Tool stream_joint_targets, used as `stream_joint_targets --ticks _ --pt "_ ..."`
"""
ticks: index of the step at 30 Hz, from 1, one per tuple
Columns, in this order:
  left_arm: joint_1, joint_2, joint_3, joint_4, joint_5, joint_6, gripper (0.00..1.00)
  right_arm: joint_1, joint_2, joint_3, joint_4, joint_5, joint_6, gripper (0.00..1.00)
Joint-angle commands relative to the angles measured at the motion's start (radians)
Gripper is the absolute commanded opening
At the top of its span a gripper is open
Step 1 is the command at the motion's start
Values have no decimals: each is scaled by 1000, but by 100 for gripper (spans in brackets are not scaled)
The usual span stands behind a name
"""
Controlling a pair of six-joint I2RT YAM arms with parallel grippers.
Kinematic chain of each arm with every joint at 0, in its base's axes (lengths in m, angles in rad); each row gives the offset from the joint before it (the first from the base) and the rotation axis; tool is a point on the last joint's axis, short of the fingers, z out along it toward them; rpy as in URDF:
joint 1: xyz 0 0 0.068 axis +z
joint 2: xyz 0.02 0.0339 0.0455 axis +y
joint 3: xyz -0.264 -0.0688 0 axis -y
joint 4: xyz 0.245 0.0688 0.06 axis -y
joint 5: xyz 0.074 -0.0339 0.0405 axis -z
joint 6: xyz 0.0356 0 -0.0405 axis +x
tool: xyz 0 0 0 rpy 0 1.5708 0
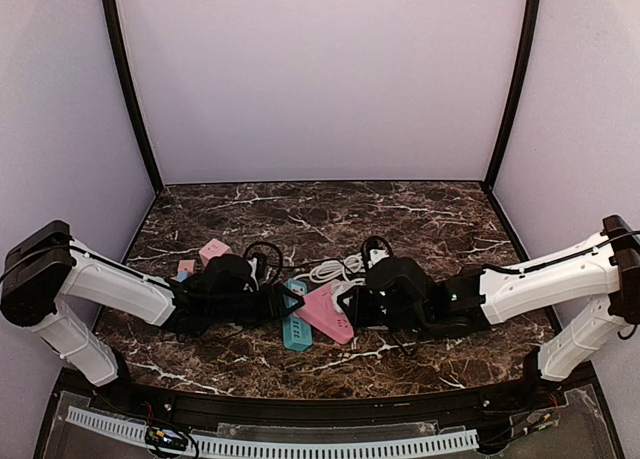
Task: Pull the plug off the socket
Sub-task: Remove the plug from the socket.
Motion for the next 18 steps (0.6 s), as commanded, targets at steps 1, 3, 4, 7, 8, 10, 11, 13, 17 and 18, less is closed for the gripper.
stream_joint_targets --ticks 1,3,4,7,8,10,11,13,17,18 --pt "3 -30 -2 -196 -65 141 63 10 -63 4 34 22 -108 0" --pt "4 -59 34 -275 -87 184 68 10 -101 13 25 24 -165 0" --pt "3 -68 47 -299 -96 197 71 10 -119 20 17 27 -195 0" --pt "4 -122 99 -396 -143 254 85 9 -165 51 -24 33 -264 0" --pt "4 -135 105 -409 -158 263 90 6 -177 67 -40 35 -282 0" --pt "4 -173 118 -436 -175 283 94 -8 -196 88 -65 15 -307 0" --pt "5 -198 126 -465 -177 296 95 -20 -208 96 -69 -5 -321 0" --pt "9 -236 143 -505 -184 324 97 -55 -214 117 -76 -63 -351 0" --pt "52 -299 205 -601 -144 420 99 -124 -183 175 -91 -159 -428 0" --pt "66 -314 236 -626 -130 463 99 -142 -164 197 -98 -192 -441 0"
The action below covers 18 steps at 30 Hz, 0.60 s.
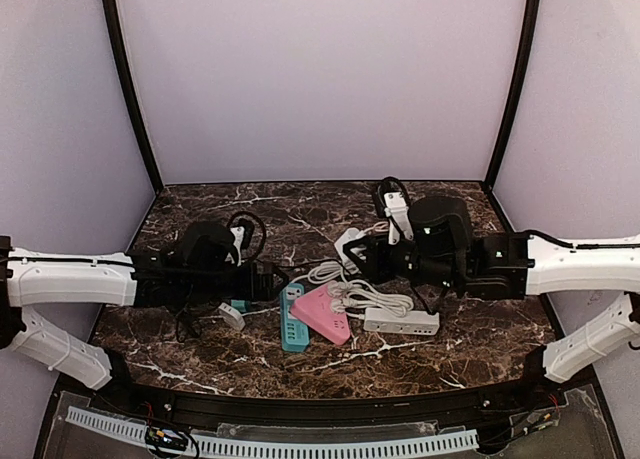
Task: Pull the plug off the socket
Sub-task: Remove the plug from the socket.
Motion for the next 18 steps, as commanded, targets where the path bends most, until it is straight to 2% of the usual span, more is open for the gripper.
stream_joint_targets --ticks 1,5,10,15,18 --pt "78 -64 98 -202 22 169 99 -78 58 95 -30 -146 -111 0" --pt "208 -93 165 -296 80 307 99 -137 168 182 -49 -247 -137 0" --pt "355 -62 254 -371 75 470 99 -149 336 336 -43 -402 -190 0" --pt "436 -30 231 -267 137 544 99 -139 518 478 -43 -507 -195 0" --pt "495 -25 232 -239 213 524 99 -128 602 544 -45 -524 -195 0"
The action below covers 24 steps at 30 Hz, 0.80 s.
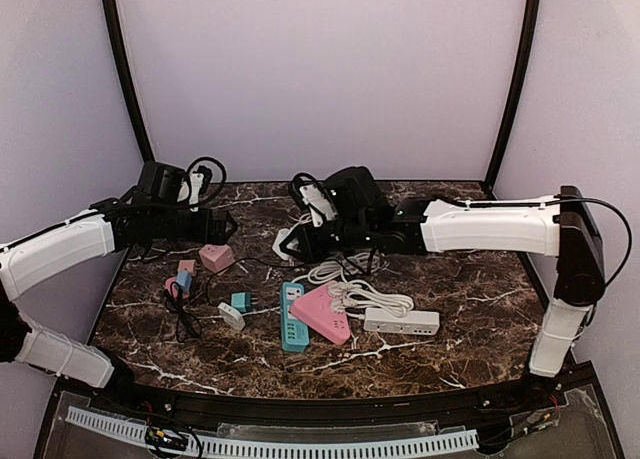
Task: Pull the plug off the socket
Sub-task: Remove the plug from the socket, then place the plug at the center of the board.
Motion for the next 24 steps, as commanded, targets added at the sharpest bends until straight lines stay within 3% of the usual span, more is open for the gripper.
stream_joint_targets --ticks 1,7,13,24 --pt "60 0 -4 31 118 56 99 18 102 101 12 -90 -18 0" --pt "78 8 74 -6 92 138 99 31 247 206 11 -92 -9 0" --pt "78 5 -1 72 126 112 99 41 382 315 12 -78 7 0" --pt "78 -8 -9 44 74 127 98 50 597 541 -46 -98 16 0"
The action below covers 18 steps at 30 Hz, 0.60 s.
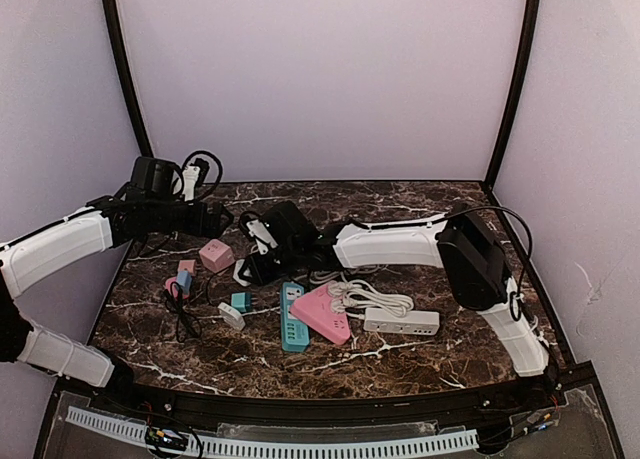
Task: Pull the plug off the socket
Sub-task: Place the plug at the center of the board.
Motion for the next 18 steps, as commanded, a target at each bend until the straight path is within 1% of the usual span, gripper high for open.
stream_joint_targets --ticks 1,2,7,13,17,18 --pt "2 -18 -16 -17 -14 18 98 14 65 93 -23 -13 12 0" --pt "2 -17 -14 -19 -14 19 98 15 74 106 -23 -15 12 0" --pt "2 -16 -13 -25 -14 19 98 16 120 162 -39 -5 12 8" --pt "2 -15 -13 -31 -12 18 98 18 149 199 -57 -19 12 24" --pt "2 -16 -14 -32 -8 16 98 17 148 192 -58 -23 11 31" --pt "2 -17 -14 -33 -8 16 98 17 146 191 -58 -22 12 35"
